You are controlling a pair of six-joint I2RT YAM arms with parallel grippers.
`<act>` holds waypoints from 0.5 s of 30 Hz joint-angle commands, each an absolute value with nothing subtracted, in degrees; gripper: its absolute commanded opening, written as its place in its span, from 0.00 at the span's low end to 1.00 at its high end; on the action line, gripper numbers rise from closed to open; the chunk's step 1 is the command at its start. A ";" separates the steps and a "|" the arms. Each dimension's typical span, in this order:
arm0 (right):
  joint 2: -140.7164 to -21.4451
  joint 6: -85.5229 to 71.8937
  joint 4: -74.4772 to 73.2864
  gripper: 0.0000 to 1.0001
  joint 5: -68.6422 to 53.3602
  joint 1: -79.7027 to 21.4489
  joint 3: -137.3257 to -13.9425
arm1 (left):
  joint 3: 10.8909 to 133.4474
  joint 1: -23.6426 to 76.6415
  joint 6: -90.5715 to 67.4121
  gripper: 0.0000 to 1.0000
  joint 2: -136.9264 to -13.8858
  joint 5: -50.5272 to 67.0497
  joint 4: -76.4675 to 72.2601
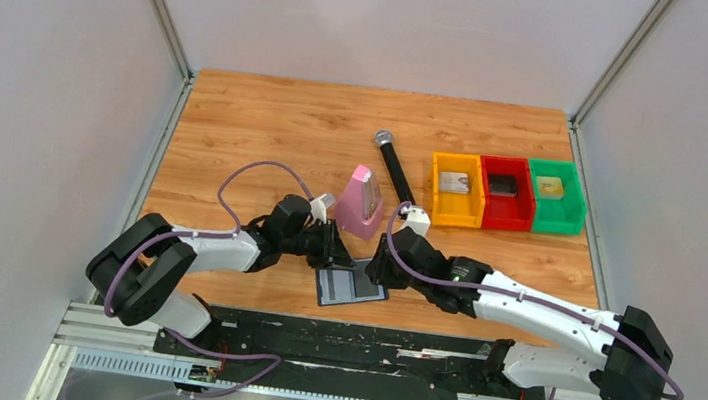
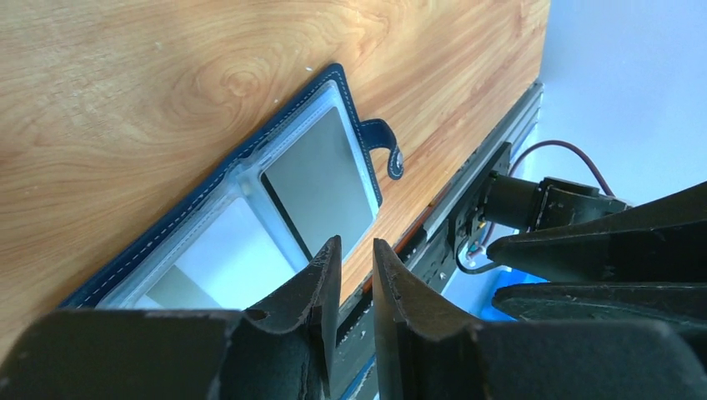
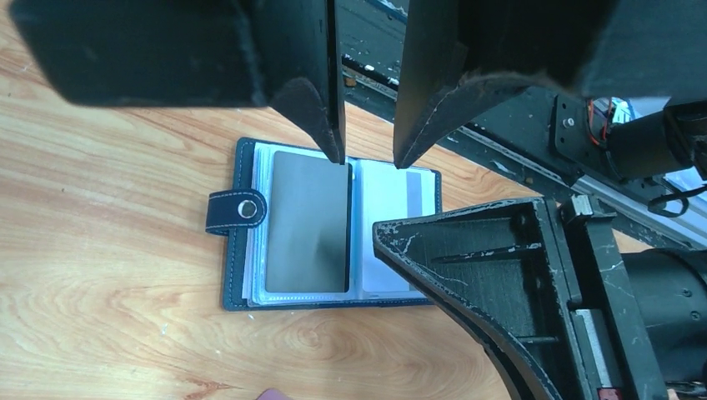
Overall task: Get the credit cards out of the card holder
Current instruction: Remove the credit card from the card holder.
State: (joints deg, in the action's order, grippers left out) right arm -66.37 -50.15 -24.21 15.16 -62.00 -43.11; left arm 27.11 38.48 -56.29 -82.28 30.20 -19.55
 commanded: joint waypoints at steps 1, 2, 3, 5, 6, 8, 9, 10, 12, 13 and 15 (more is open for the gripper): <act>-69.02 -46.75 -19.10 0.29 11.85 -60.07 -43.04 | 27.15 38.67 -55.18 0.28 -80.44 27.37 -18.79; -69.72 -46.35 -18.11 0.29 10.73 -59.28 -42.73 | 27.11 38.67 -54.71 0.28 -80.12 27.09 -17.88; -70.48 -45.95 -17.04 0.28 9.71 -58.57 -42.22 | 27.08 38.67 -54.47 0.29 -79.96 26.44 -17.47; -71.86 -45.11 -14.67 0.28 7.59 -57.08 -41.58 | 26.93 38.67 -54.12 0.29 -79.93 25.80 -16.88; -72.82 -44.87 -13.91 0.28 6.76 -56.38 -41.35 | 26.87 38.67 -54.07 0.29 -80.08 25.65 -16.86; -74.22 -44.34 -12.76 0.28 5.43 -55.23 -41.02 | 26.74 38.67 -54.10 0.30 -80.44 25.51 -17.20; -74.91 -44.23 -12.17 0.27 4.64 -54.65 -40.78 | 26.69 38.67 -54.09 0.30 -80.67 25.41 -17.31; -75.49 -44.13 -11.62 0.27 4.01 -53.89 -40.45 | 26.65 38.67 -54.07 0.31 -80.81 25.31 -17.31; -76.49 -43.93 -10.66 0.27 3.16 -52.94 -39.77 | 26.63 38.68 -54.05 0.31 -81.12 25.10 -17.51; -76.82 -43.88 -10.34 0.27 2.89 -52.73 -39.47 | 26.63 38.68 -54.05 0.32 -81.32 25.03 -17.61; -77.28 -43.78 -9.92 0.27 2.91 -52.37 -38.90 | 26.63 38.67 -54.05 0.32 -81.58 24.80 -17.72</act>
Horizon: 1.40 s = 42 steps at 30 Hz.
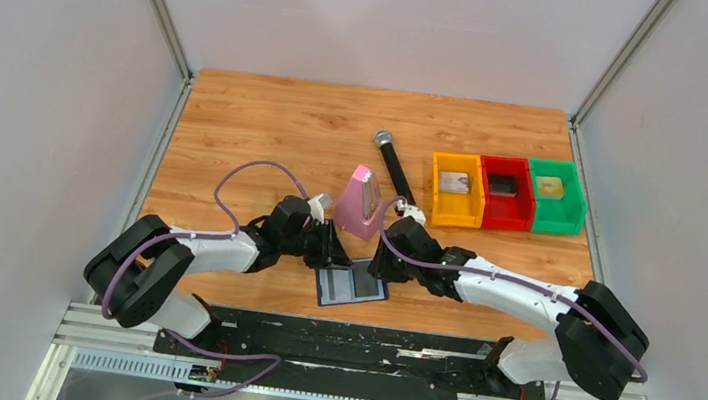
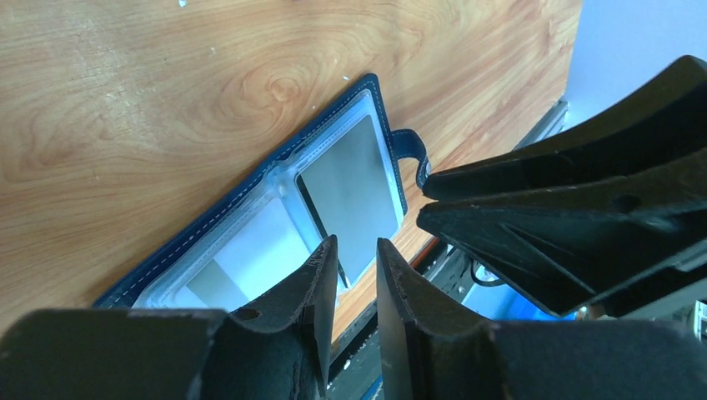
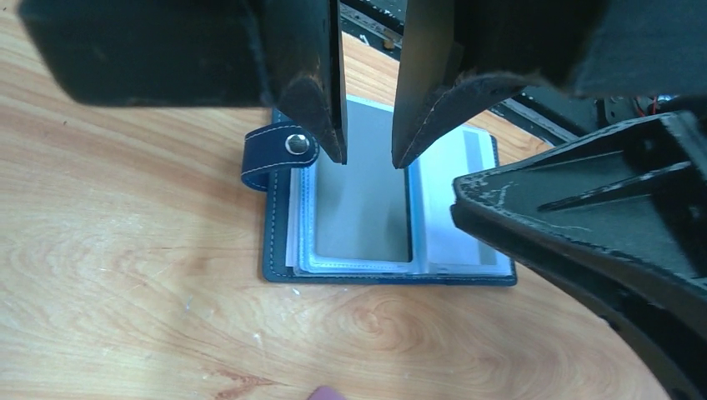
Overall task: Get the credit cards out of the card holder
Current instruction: Remove the credit card from the card holder.
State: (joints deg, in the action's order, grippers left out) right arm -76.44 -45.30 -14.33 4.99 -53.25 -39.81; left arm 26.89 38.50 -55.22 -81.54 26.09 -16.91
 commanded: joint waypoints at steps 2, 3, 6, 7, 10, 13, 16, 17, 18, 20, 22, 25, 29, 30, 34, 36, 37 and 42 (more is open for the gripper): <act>-77.72 -43.77 -9.70 0.28 2.75 -52.07 -38.49 | 26.63 38.67 -54.13 0.32 -81.97 24.64 -17.86; -77.96 -43.84 -9.48 0.28 2.61 -52.00 -38.21 | 26.63 38.67 -54.18 0.33 -82.07 24.62 -17.94; -78.66 -44.00 -8.85 0.28 2.13 -51.95 -37.61 | 26.50 38.69 -54.25 0.34 -82.67 24.54 -18.49; -78.85 -44.15 -8.68 0.28 2.00 -51.99 -37.46 | 26.53 38.68 -54.28 0.34 -82.77 24.53 -18.56; -79.72 -44.38 -8.44 0.28 1.86 -51.99 -37.27 | 26.48 38.68 -54.44 0.35 -83.51 24.57 -19.04; -80.69 -44.71 -8.42 0.28 1.76 -51.93 -37.10 | 26.17 38.67 -54.63 0.35 -84.29 24.63 -19.80; -81.55 -45.14 -8.77 0.28 2.01 -51.88 -37.01 | 25.83 38.67 -54.94 0.35 -84.80 24.74 -20.68; -81.77 -45.24 -9.00 0.28 2.16 -51.94 -37.00 | 25.70 38.67 -55.00 0.35 -84.99 24.77 -21.01; -82.02 -45.26 -9.21 0.28 2.30 -51.96 -37.00 | 25.56 38.67 -55.05 0.35 -85.03 24.74 -21.14; -82.39 -45.50 -9.41 0.28 2.40 -51.95 -36.87 | 25.38 38.67 -55.17 0.35 -85.15 24.77 -21.44; -82.53 -45.82 -9.55 0.28 2.33 -52.02 -36.68 | 25.25 38.67 -55.30 0.36 -85.20 24.75 -21.79; -82.55 -46.18 -9.67 0.28 2.34 -52.10 -36.48 | 25.15 38.75 -55.51 0.37 -85.44 24.74 -22.28; -82.53 -46.68 -9.25 0.28 1.56 -52.18 -36.35 | 25.14 38.76 -55.83 0.37 -86.04 24.88 -23.14; -82.63 -47.04 -8.68 0.28 1.02 -52.13 -36.12 | 25.07 38.83 -55.91 0.37 -86.13 25.03 -23.35; -83.00 -48.37 -6.35 0.27 -1.93 -52.15 -35.19 | 24.76 39.09 -56.63 0.37 -87.11 25.21 -24.90; -83.33 -48.67 -6.11 0.27 -2.19 -52.17 -35.07 | 24.59 39.17 -57.13 0.35 -87.46 25.49 -26.12; -83.39 -48.82 -6.03 0.27 -2.26 -52.19 -35.02 | 24.50 39.19 -57.35 0.35 -87.63 25.62 -26.51; -83.26 -49.49 -5.63 0.26 -2.63 -52.16 -34.46 | 23.69 39.20 -59.86 0.25 -88.01 26.98 -30.24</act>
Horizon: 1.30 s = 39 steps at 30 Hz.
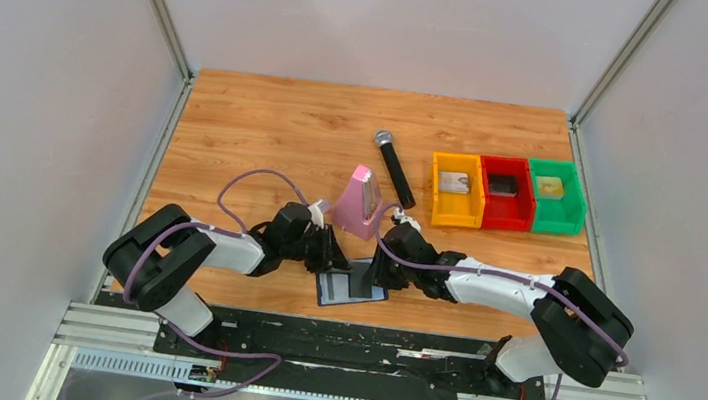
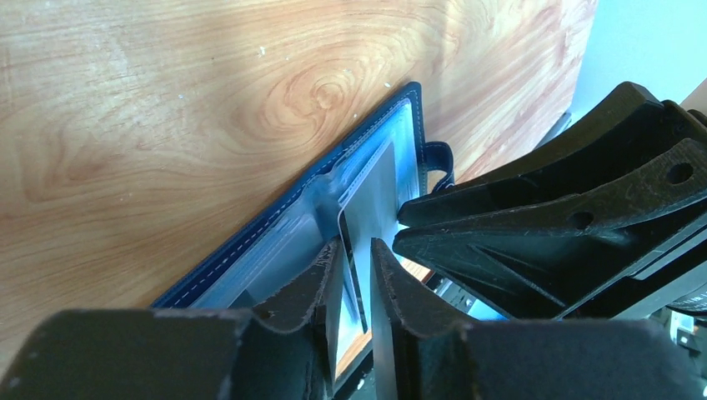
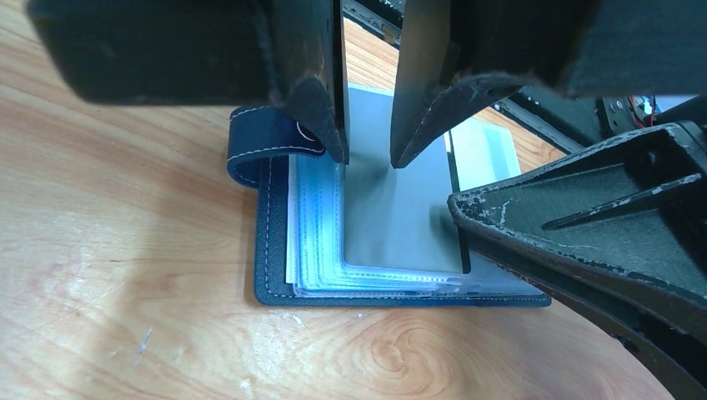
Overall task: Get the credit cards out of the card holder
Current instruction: Remove the credit card from the card holder.
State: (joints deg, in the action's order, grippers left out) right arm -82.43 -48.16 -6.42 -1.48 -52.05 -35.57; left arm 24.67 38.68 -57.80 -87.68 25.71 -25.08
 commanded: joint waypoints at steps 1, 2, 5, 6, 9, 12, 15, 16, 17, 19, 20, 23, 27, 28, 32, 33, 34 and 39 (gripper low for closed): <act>-83.16 -49.54 -5.63 0.26 -2.56 -52.20 -34.39 | 23.48 39.20 -60.17 0.22 -87.95 27.02 -30.50; -83.03 -49.57 -5.63 0.26 -2.43 -52.13 -34.30 | 23.43 39.20 -60.50 0.18 -87.69 27.04 -30.65; -82.88 -49.66 -5.99 0.25 -1.76 -52.12 -34.19 | 23.27 39.20 -61.07 0.08 -86.89 26.67 -30.16; -82.95 -49.72 -6.24 0.25 -1.54 -52.09 -34.26 | 23.24 39.24 -61.10 0.02 -86.45 26.38 -29.56; -83.28 -49.75 -6.71 0.25 -0.87 -52.03 -34.34 | 23.33 39.16 -61.02 0.00 -85.69 25.79 -28.31; -83.45 -49.70 -7.29 0.25 -0.13 -52.08 -34.43 | 23.41 39.12 -60.80 0.00 -85.02 25.72 -27.17; -83.42 -49.57 -8.04 0.24 -0.02 -51.95 -34.55 | 23.61 39.03 -60.24 0.00 -84.19 25.13 -25.48; -83.41 -49.57 -8.12 0.24 -0.05 -51.94 -34.54 | 23.72 38.96 -59.66 0.00 -84.02 24.91 -24.39; -83.36 -49.57 -8.18 0.24 -0.08 -51.87 -34.48 | 24.06 38.86 -58.80 0.00 -83.78 24.58 -23.58; -83.32 -49.57 -8.32 0.24 -0.09 -51.83 -34.45 | 24.71 38.59 -57.63 0.00 -83.43 24.41 -20.99; -83.32 -49.64 -8.35 0.24 -0.06 -51.82 -34.46 | 24.96 38.30 -57.38 0.00 -83.38 24.38 -19.86; -83.23 -49.62 -8.51 0.24 1.84 -51.77 -34.53 | 24.90 37.62 -56.86 0.00 -82.82 24.82 -19.16; -83.07 -49.59 -8.53 0.23 1.67 -51.77 -34.78 | 25.62 37.39 -55.66 0.18 -82.41 25.48 -18.13; -82.99 -49.53 -8.53 0.23 1.67 -51.77 -34.87 | 25.78 37.36 -55.60 0.22 -82.47 25.53 -18.12; -83.02 -49.40 -8.53 0.23 1.66 -51.79 -35.07 | 24.94 37.43 -56.63 0.02 -83.55 27.73 -21.99; -83.05 -49.39 -8.55 0.23 1.60 -51.79 -35.15 | 24.73 37.44 -57.33 0.00 -84.15 28.06 -23.73; -83.10 -49.39 -8.53 0.23 1.58 -51.79 -35.15 | 24.42 37.40 -57.67 0.00 -84.71 28.57 -24.39; -83.17 -49.33 -8.83 0.23 1.80 -51.77 -35.24 | 24.13 37.13 -57.94 0.00 -84.83 28.32 -24.62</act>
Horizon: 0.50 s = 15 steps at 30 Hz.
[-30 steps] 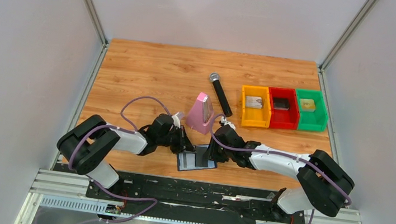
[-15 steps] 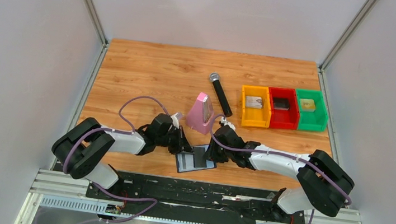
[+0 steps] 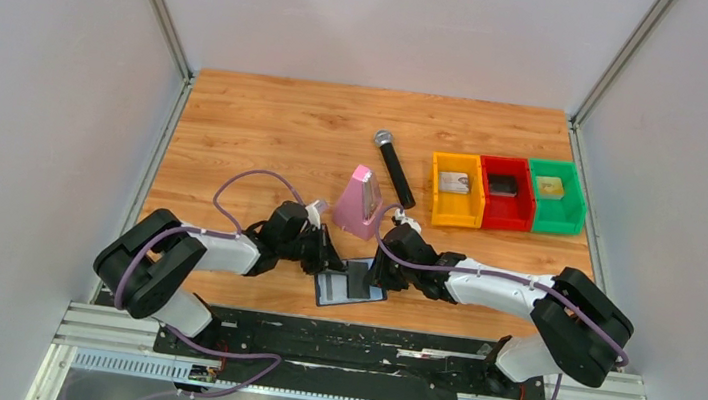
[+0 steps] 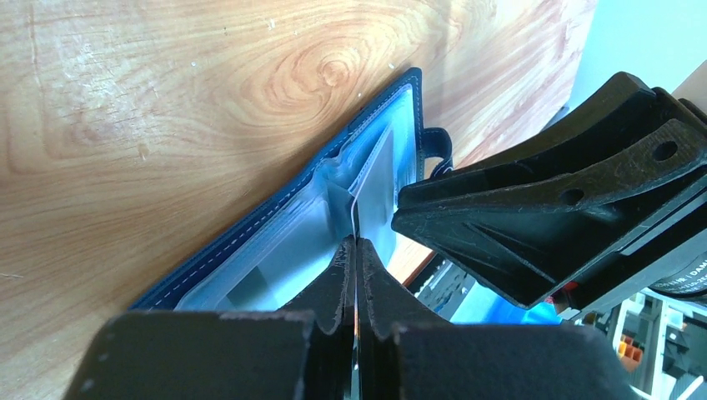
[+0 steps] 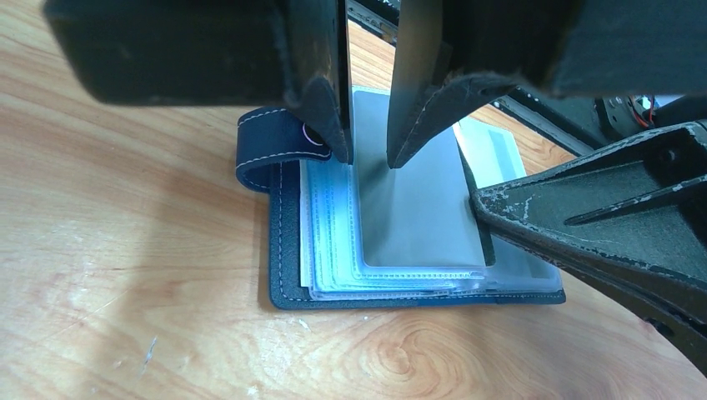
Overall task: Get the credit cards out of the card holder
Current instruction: Remove the credit card from the card holder.
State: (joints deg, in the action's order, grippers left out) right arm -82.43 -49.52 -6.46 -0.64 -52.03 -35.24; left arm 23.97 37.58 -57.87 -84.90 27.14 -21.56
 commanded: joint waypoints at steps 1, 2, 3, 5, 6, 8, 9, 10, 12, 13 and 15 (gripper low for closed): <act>-83.15 -49.31 -8.93 0.23 1.84 -51.70 -35.27 | 24.20 36.98 -57.46 0.00 -84.23 27.88 -23.51; -83.14 -49.31 -8.96 0.23 1.86 -51.74 -35.30 | 24.46 36.71 -57.12 0.00 -83.82 27.60 -22.70; -83.14 -49.31 -9.09 0.23 1.86 -51.71 -35.33 | 24.67 36.59 -56.36 0.00 -83.03 26.92 -20.66; -83.23 -49.32 -9.10 0.23 1.90 -51.59 -35.38 | 25.41 36.30 -54.96 0.00 -81.72 25.81 -17.16; -83.31 -49.35 -9.06 0.23 1.86 -51.59 -35.41 | 25.86 36.28 -54.55 0.00 -81.34 25.43 -16.14; -83.53 -49.23 -9.10 0.23 1.76 -51.56 -35.64 | 26.56 36.21 -53.51 0.00 -80.29 24.43 -13.44; -83.58 -49.19 -9.10 0.23 1.78 -51.57 -35.72 | 26.77 36.17 -52.82 0.00 -79.95 23.79 -11.45; -83.66 -49.17 -9.12 0.23 1.68 -51.51 -35.81 | 27.06 35.91 -52.51 0.00 -79.79 23.63 -10.78; -83.67 -49.00 -9.32 0.23 1.65 -51.56 -36.02 | 26.89 35.27 -52.09 0.00 -79.31 23.72 -9.99; -83.67 -48.96 -9.36 0.23 1.73 -51.51 -36.15 | 26.81 35.08 -52.07 0.00 -78.89 23.84 -9.79; -83.52 -48.79 -9.64 0.23 1.85 -51.42 -36.34 | 26.65 34.48 -51.74 0.00 -77.82 23.86 -8.98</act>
